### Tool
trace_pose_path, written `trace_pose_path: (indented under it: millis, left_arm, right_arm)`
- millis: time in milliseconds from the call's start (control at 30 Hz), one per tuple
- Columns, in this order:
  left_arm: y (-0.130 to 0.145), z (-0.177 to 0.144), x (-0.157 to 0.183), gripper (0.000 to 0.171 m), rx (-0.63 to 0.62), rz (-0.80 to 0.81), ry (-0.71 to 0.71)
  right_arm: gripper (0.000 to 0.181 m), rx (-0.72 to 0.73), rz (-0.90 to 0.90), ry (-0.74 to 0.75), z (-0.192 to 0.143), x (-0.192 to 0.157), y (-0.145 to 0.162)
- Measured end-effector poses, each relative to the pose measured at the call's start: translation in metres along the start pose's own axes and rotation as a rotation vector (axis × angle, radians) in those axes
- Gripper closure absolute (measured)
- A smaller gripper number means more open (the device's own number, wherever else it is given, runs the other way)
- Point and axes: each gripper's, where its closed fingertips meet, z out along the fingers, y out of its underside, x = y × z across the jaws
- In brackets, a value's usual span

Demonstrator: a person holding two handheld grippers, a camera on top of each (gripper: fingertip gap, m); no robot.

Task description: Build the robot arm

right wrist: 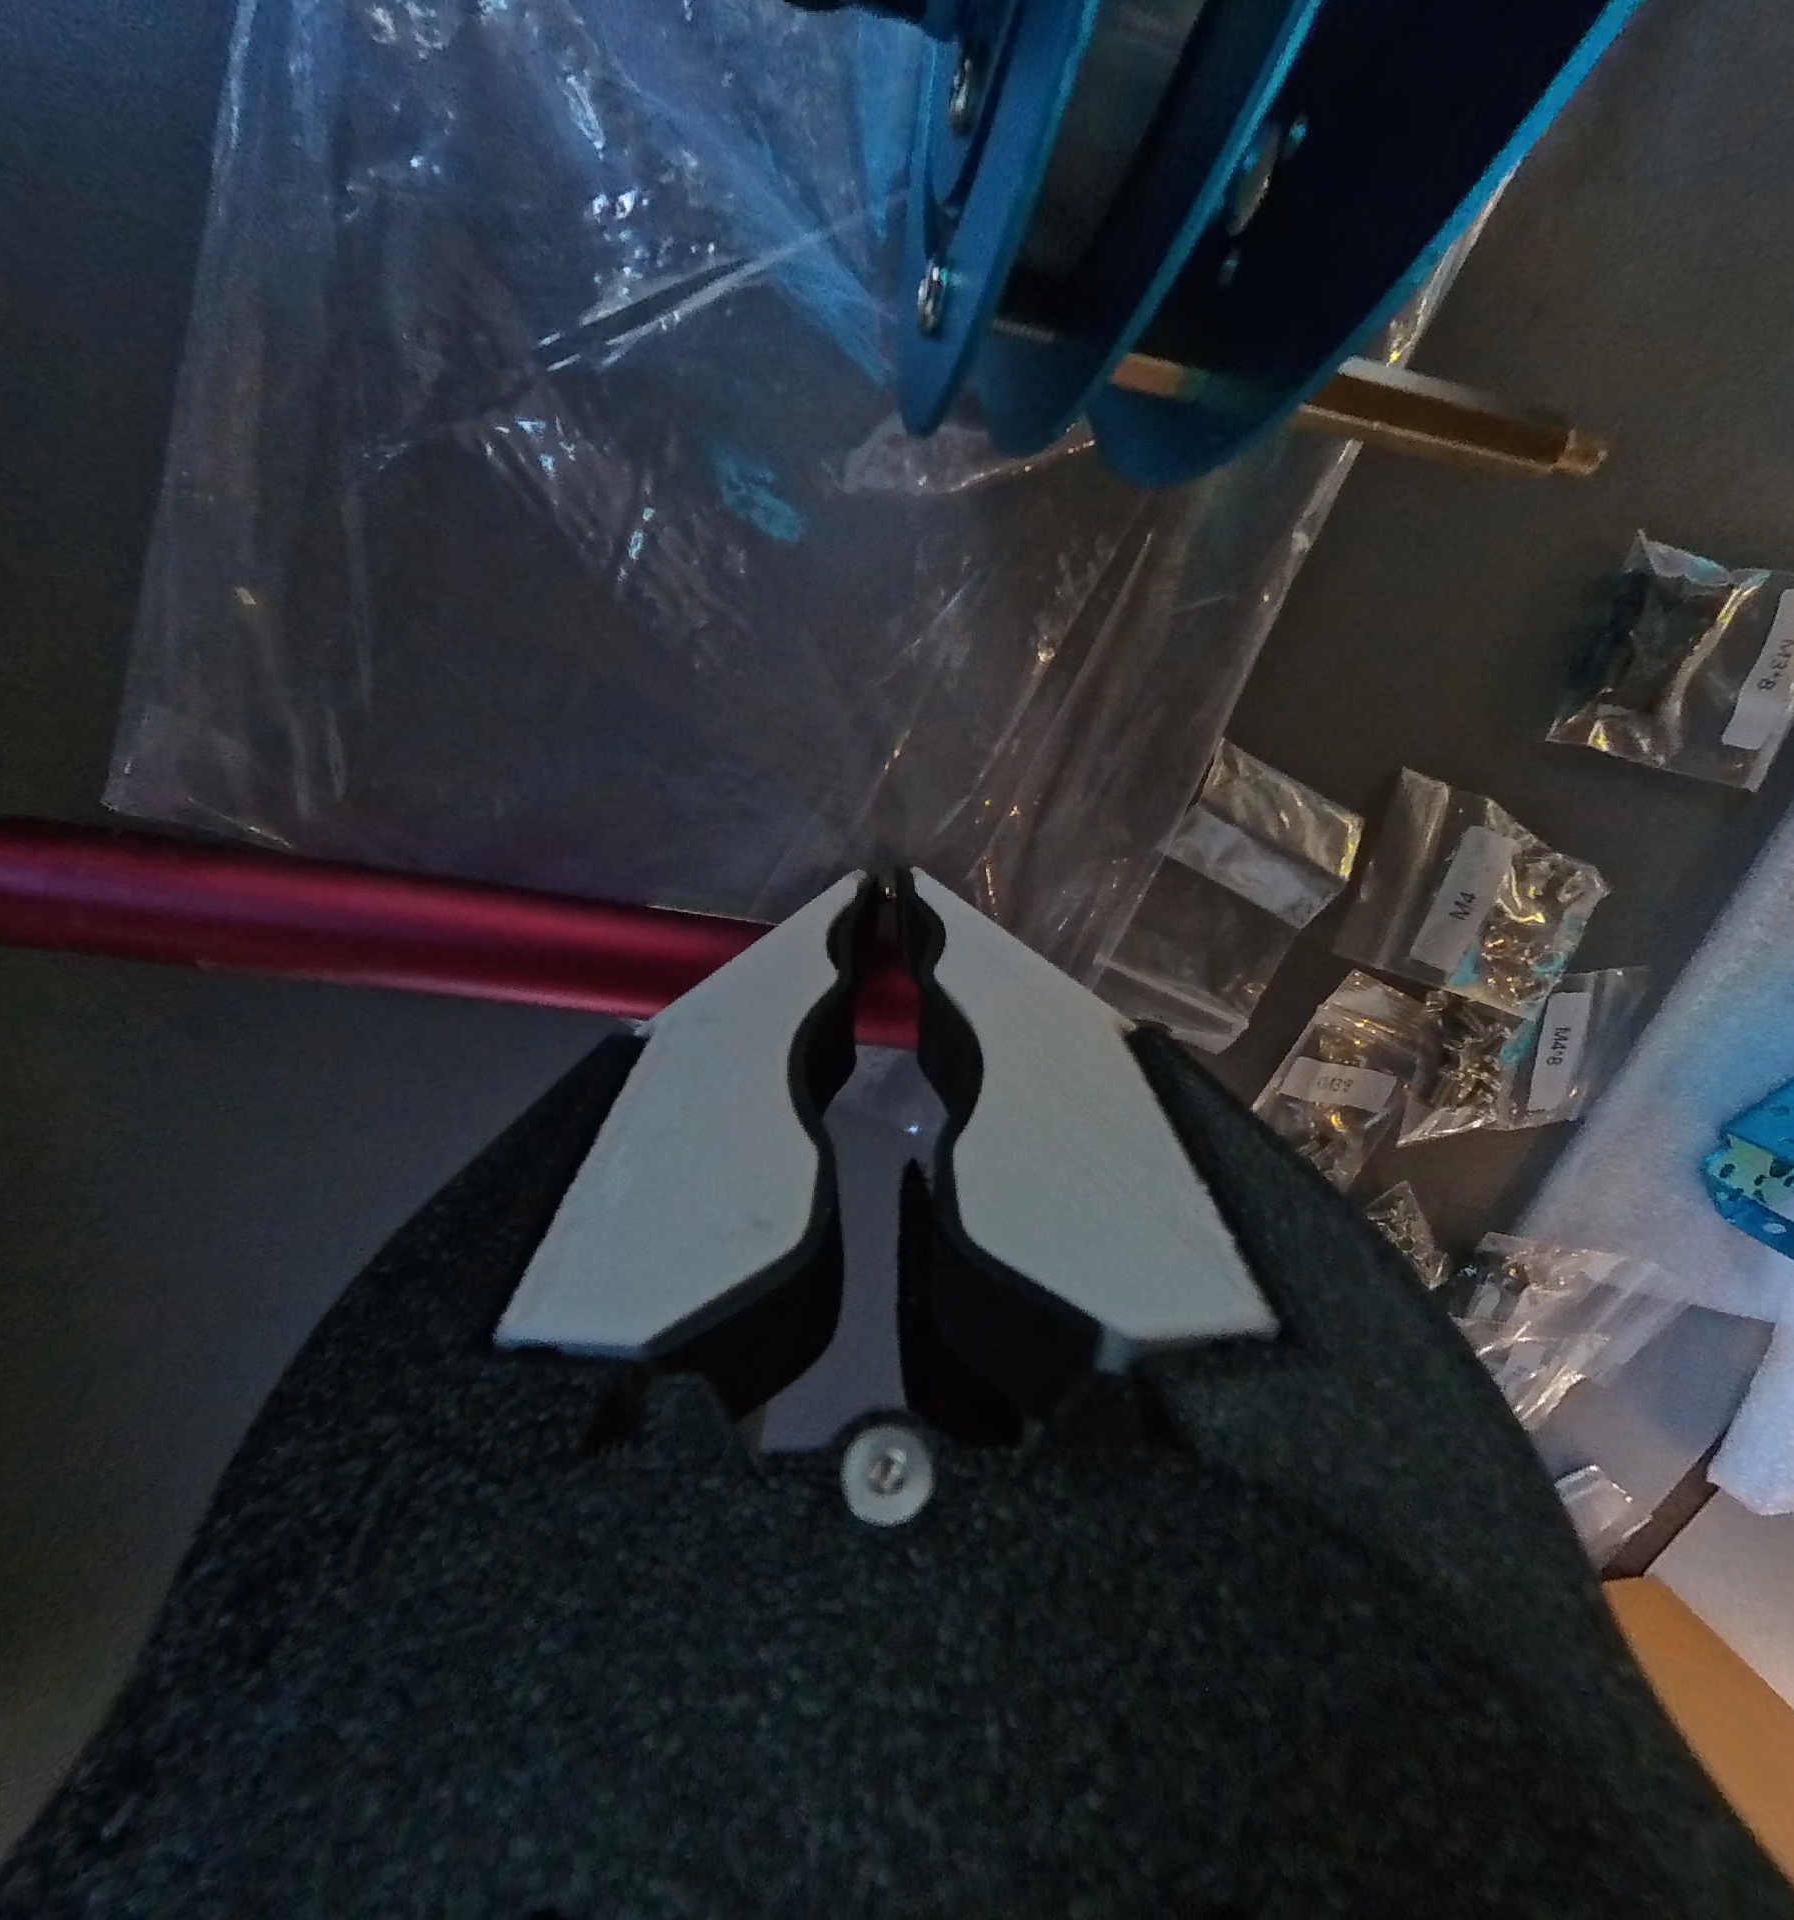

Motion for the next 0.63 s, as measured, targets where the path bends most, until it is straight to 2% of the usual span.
trace_pose_path:
  millis: [633]
  left_arm:
    - [0.0, 0.0, 0.001, 0.139, -0.003, 0.012, -0.002]
  right_arm:
    - [0.177, -0.046, 0.048, -0.003, -0.005, -0.001, 0.005]
